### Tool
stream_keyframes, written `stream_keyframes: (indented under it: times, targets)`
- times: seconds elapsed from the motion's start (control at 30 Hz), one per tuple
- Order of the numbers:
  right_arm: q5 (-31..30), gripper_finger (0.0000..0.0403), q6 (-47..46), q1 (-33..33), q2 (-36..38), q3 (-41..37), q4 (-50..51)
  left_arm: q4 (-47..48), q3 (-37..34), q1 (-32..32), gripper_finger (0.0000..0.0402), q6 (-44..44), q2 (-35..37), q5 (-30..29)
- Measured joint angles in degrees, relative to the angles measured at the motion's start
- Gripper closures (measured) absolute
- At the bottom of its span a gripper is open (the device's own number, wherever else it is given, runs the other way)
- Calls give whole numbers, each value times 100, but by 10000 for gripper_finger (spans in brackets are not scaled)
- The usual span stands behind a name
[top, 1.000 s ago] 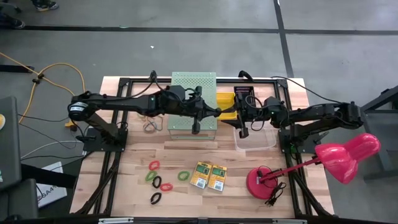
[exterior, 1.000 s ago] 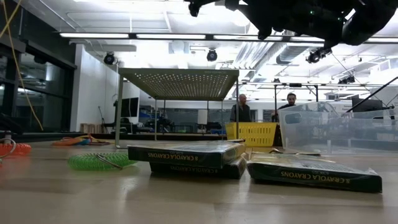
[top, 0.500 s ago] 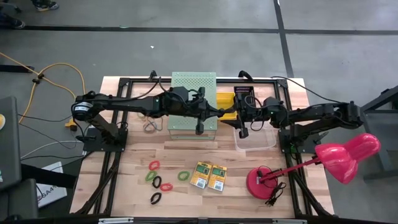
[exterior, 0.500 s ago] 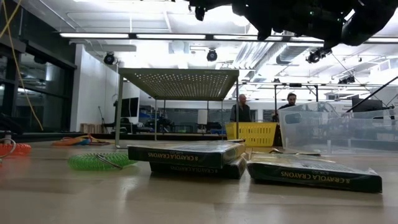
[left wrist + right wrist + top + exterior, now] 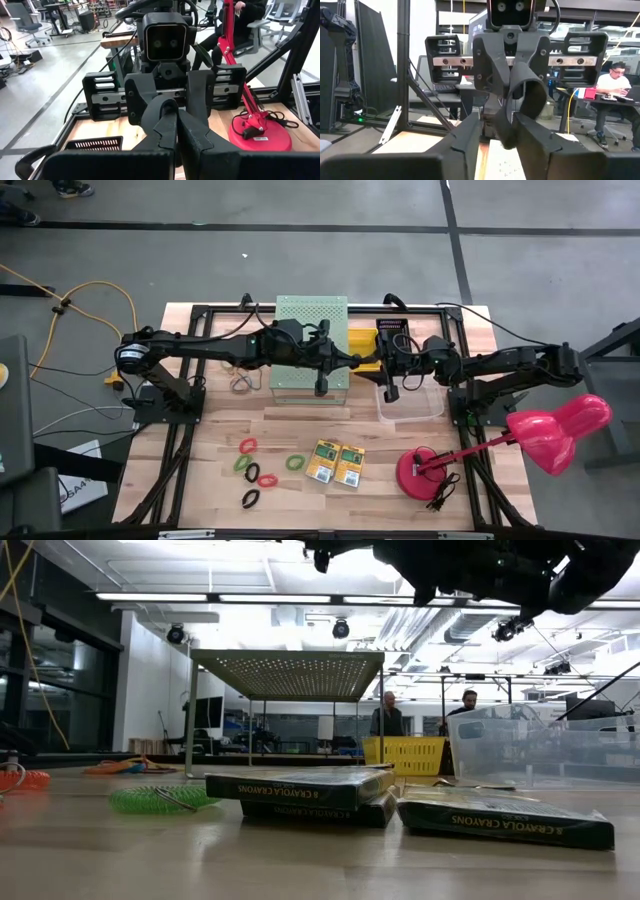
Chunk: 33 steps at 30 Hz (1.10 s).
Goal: Pick & Place Office Desk Supplies
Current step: Put the black rubber band into the black bin
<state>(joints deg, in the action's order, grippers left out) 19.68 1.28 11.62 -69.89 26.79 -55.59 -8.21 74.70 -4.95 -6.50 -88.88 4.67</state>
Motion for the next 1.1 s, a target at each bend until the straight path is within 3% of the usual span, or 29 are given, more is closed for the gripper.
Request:
stream_keyframes:
  times: [0.4, 0.83, 1.1]
  targets:
    - [117, 394, 50, 2, 0, 0, 2, 6, 0, 0, 401, -20, 0, 2]
    - [157, 400, 52, 2, 0, 0, 4, 71, 0, 0, 398, -130, 0, 2]
    - [166, 401, 52, 2, 0, 0, 5, 107, 2, 0, 356, -170, 0, 0]
